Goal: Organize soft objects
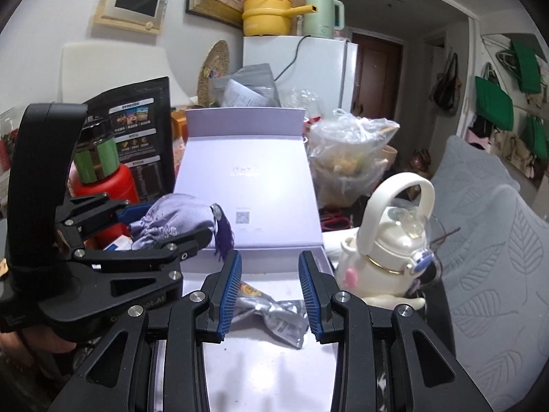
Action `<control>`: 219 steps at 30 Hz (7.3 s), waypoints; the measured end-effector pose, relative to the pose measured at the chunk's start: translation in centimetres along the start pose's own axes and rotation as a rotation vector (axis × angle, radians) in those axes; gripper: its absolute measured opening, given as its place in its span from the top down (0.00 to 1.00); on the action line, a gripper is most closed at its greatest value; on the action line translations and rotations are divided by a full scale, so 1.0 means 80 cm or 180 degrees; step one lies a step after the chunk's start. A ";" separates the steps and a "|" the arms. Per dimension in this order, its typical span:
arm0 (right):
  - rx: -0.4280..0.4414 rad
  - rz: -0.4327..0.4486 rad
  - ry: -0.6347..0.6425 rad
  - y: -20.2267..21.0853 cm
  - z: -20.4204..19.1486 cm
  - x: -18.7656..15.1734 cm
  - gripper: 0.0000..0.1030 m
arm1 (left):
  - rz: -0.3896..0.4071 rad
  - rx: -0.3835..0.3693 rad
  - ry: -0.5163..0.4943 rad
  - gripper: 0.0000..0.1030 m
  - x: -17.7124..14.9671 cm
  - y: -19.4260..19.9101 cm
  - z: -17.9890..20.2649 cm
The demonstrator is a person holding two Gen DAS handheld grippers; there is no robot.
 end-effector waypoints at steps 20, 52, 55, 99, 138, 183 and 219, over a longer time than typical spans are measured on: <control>-0.0078 -0.0023 -0.0132 0.009 0.015 0.001 0.57 | -0.0087 0.0136 0.0026 0.24 0.004 0.002 -0.002; -0.0215 0.0261 -0.0177 0.141 0.006 -0.008 0.56 | 0.0239 0.0076 0.0178 0.24 0.011 0.134 0.016; -0.0222 0.0281 -0.0184 0.157 0.004 -0.015 0.56 | 0.0287 0.0074 0.0144 0.24 0.009 0.152 0.024; -0.0518 -0.0138 -0.0687 0.255 0.035 -0.225 0.20 | 0.0013 -0.0462 0.0013 0.03 -0.154 0.218 0.135; -0.0885 -0.0664 -0.1131 0.233 0.153 -0.357 0.19 | -0.0762 -0.1073 -0.0181 0.03 -0.220 0.102 0.279; -0.0954 -0.0617 -0.1244 0.233 0.163 -0.393 0.61 | -0.0991 -0.1011 -0.0341 0.37 -0.257 0.069 0.288; -0.0832 -0.0485 -0.1187 0.253 0.121 -0.373 0.61 | -0.0850 -0.1191 -0.0150 0.42 -0.268 0.093 0.278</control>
Point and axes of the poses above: each gripper's, at about its wrist camera, not at the fingertips, and y roughly against the way its jaws point, z to its right, x to its top, the point moved 9 cm from there along -y, roughly the way its jaws point, and after that the axes turned 2 degrees about -x, right-handed, at the moved point
